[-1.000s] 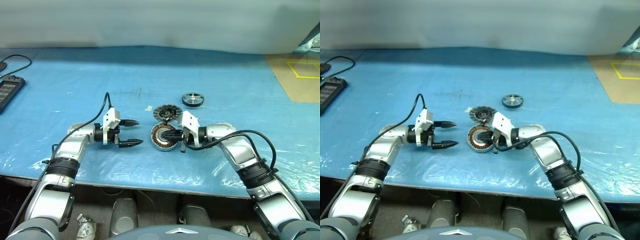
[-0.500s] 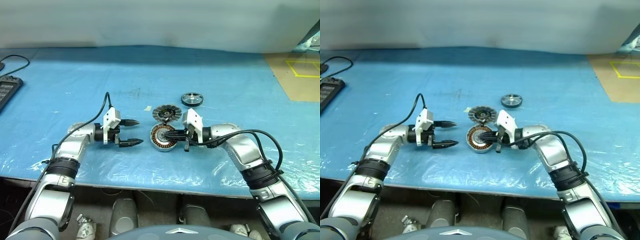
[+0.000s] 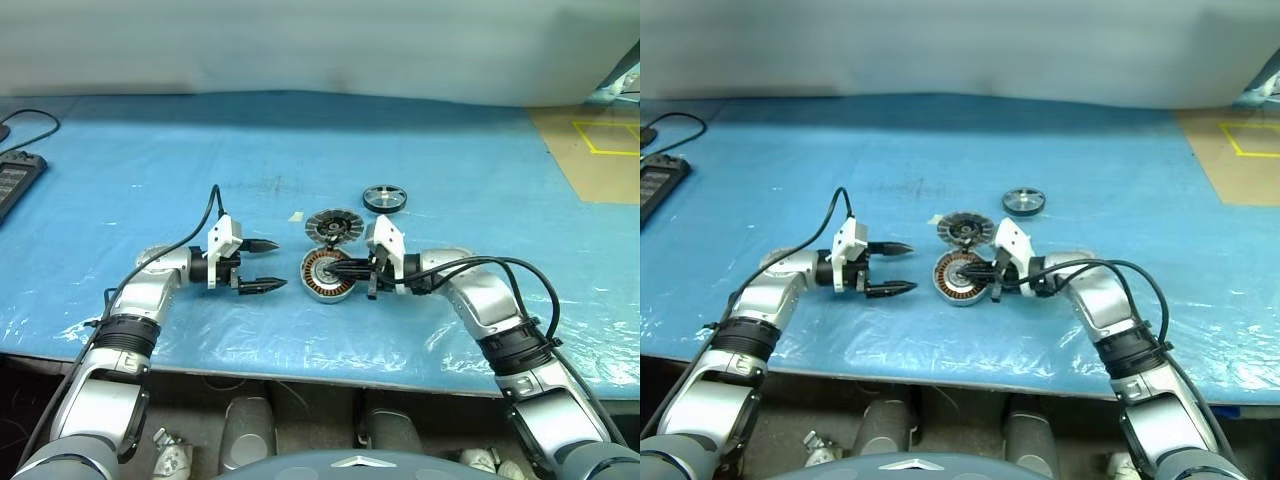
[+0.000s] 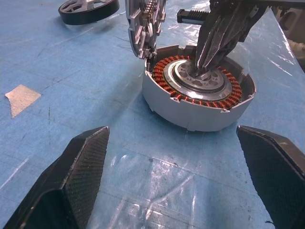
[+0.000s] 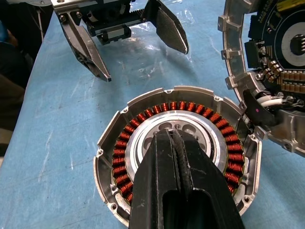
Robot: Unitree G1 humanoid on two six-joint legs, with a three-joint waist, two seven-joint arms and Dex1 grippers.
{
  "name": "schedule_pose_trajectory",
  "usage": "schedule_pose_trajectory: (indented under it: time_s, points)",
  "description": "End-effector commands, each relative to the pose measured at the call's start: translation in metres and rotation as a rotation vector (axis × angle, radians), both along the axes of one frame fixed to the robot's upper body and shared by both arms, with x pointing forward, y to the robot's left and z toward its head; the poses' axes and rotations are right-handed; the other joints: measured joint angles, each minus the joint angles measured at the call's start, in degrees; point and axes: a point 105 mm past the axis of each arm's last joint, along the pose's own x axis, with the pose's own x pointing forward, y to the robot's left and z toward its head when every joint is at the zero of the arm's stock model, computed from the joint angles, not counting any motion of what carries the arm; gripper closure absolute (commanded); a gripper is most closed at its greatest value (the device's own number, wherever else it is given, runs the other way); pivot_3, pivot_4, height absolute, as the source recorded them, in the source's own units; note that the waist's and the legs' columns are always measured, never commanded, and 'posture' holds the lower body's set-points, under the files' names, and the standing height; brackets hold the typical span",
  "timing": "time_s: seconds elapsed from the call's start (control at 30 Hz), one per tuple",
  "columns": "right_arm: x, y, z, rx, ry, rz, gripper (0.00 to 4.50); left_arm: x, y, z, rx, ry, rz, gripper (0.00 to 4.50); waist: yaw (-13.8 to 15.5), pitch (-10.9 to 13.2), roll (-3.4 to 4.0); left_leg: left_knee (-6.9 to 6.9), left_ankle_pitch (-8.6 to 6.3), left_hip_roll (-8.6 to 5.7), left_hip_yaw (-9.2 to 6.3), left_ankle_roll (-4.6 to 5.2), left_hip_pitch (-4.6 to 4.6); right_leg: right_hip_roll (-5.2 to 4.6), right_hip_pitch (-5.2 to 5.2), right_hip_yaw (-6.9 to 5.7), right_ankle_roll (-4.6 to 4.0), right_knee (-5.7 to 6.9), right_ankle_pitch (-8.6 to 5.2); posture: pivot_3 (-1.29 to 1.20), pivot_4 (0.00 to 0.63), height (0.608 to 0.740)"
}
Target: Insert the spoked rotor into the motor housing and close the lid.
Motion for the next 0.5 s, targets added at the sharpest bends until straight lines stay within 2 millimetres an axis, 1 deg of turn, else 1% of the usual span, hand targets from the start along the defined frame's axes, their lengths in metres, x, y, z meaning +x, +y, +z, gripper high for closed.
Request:
schedule_pose_trajectory:
  time_s: [0.03,0.2,0.27,0.4,0.5]
  points:
    - [-0.004,0.000,-0.009,-0.062,-0.010,0.031,4.46,0.000,0.000,0.005,-0.005,-0.028,0.001,0.00,0.0,0.0,0.00,0.00,0.00,0.00,0.00,0.00,0.01,0.00,0.00,0.00,0.00,0.00,0.00,0.00,0.150,0.740]
    - [-0.007,-0.010,-0.024,-0.172,-0.028,0.043,4.46,-0.001,0.003,0.003,-0.004,-0.022,0.009,0.00,0.0,0.0,0.00,0.01,0.00,-0.02,0.00,0.00,0.03,-0.01,0.03,0.00,0.00,0.00,0.00,0.00,0.150,0.740]
    - [-0.007,-0.012,-0.026,-0.201,-0.047,0.050,4.46,-0.001,0.004,0.002,-0.004,-0.020,0.011,0.00,0.0,0.0,-0.01,0.01,0.00,-0.02,0.00,0.00,0.04,-0.01,0.05,0.00,0.00,0.00,0.00,0.00,0.150,0.740]
    - [-0.003,-0.014,-0.025,-0.231,-0.089,0.040,4.46,-0.001,0.003,0.001,-0.003,-0.018,0.012,0.00,0.0,0.0,-0.02,0.02,0.00,-0.01,0.00,0.00,0.09,-0.02,0.10,0.01,0.00,0.01,0.00,0.00,0.150,0.740]
    - [0.000,-0.011,-0.013,-0.185,-0.118,0.031,4.46,-0.001,0.003,0.000,-0.003,-0.017,0.012,0.00,0.0,0.0,-0.02,0.04,-0.01,-0.01,0.00,0.01,0.12,-0.01,0.13,0.01,0.00,0.01,0.00,0.00,0.150,0.740]
